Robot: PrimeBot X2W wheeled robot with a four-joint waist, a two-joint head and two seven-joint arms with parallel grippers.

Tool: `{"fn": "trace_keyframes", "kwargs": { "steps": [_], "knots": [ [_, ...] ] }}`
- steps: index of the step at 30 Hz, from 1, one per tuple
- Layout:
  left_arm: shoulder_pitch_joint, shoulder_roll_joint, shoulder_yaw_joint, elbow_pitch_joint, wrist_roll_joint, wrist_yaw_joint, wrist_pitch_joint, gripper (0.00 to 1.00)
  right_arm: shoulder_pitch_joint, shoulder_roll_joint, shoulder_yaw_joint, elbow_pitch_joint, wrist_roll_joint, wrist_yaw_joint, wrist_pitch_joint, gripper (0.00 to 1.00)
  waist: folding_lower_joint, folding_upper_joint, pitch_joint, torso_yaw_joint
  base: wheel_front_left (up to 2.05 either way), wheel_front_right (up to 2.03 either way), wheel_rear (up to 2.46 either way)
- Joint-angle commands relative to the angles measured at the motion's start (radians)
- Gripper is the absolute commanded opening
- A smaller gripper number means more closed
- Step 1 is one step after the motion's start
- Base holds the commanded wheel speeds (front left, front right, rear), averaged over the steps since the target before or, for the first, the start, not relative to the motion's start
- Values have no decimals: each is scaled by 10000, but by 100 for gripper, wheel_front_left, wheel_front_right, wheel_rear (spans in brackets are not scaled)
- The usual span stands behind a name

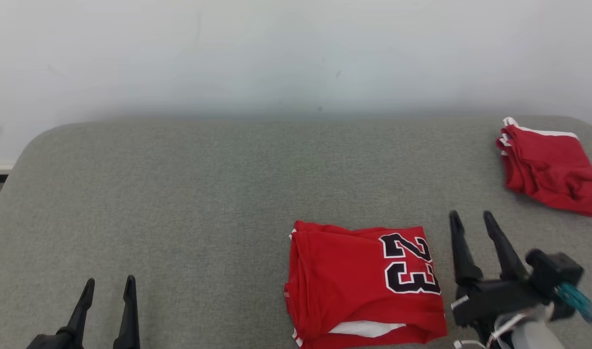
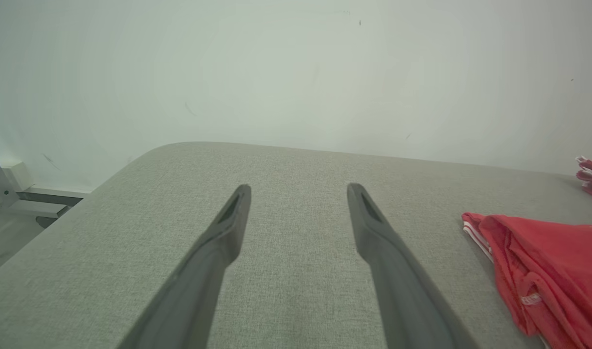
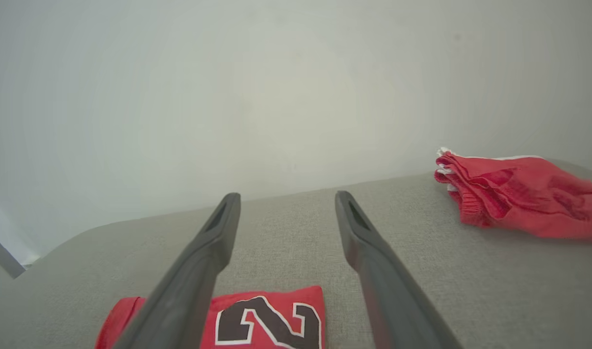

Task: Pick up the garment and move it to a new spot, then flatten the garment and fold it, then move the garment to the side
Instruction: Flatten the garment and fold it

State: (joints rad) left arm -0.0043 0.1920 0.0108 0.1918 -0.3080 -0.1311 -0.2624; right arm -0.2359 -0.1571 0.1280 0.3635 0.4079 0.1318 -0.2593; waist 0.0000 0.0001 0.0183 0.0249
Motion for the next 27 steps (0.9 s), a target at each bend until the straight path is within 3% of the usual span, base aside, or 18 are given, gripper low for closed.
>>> {"fn": "trace_keyframes", "kwargs": {
  "steps": [1, 15, 27],
  "knots": [
    [152, -17, 49, -52, 40, 10, -30, 100, 412, 137, -242, -275, -86, -30, -47, 100, 0, -1, -129, -182, 0, 0, 0],
    [527, 24, 274, -326, 348, 10, -31, 100, 2623, 619, -988, -2183, -824, -30, -61, 100, 0, -1, -362, -578, 0, 0, 0],
    [950, -51, 596, -560, 676, 10, -31, 100, 3118, 787, -1182, -2555, -1060, -30, -62, 100, 0, -1, -596, -473, 0, 0, 0]
  ]
}}
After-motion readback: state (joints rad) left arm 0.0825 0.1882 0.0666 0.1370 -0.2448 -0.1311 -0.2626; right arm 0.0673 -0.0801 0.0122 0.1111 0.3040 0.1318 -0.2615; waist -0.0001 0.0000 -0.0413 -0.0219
